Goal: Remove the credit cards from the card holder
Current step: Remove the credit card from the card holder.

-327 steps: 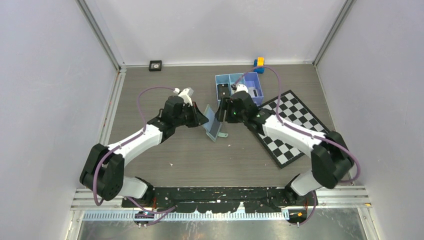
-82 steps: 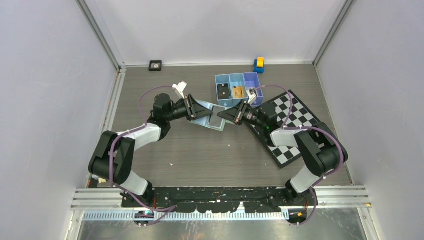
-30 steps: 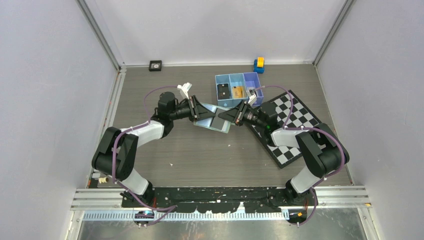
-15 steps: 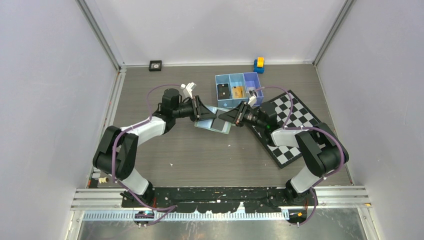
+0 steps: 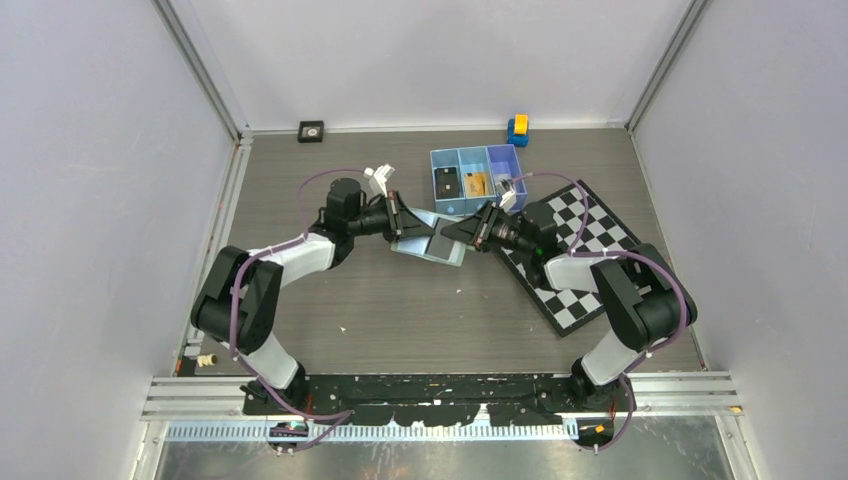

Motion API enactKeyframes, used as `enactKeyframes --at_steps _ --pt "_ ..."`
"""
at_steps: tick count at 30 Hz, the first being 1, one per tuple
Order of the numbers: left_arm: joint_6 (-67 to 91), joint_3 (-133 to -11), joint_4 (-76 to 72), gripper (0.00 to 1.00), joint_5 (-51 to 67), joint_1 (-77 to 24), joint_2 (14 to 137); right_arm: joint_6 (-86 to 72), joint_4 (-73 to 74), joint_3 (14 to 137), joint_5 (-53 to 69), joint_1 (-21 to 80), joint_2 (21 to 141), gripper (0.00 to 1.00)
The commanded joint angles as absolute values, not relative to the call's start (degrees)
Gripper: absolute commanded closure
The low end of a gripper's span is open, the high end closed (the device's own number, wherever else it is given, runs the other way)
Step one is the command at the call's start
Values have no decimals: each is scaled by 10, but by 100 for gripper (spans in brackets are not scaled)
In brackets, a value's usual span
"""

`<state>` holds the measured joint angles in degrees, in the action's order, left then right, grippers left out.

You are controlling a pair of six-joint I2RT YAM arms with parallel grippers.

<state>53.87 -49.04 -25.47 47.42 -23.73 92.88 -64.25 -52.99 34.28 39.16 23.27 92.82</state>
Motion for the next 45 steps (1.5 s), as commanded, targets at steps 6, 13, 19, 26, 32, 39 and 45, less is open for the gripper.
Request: enactKeyframes --at_steps 6,13,19,26,32,39,45 --pt "642 -427 -465 100 522 -215 941 -643 -540 371 364 239 938 63" --pt "661 -412 -495 100 514 -199 949 -652 -549 371 367 239 948 54" --pt "665 -378 -505 100 488 -164 918 -660 -558 373 372 239 955 60" --pt "661 -362 -497 100 475 -145 897 -663 -557 376 375 238 957 90" --pt "676 -365 -518 100 487 -146 911 -672 -572 376 379 237 964 73" --pt "690 -366 -542 100 491 -154 914 -697 -616 375 386 239 994 57" --pt "698 -366 -554 100 494 -155 922 -726 -662 380 396 241 1026 68"
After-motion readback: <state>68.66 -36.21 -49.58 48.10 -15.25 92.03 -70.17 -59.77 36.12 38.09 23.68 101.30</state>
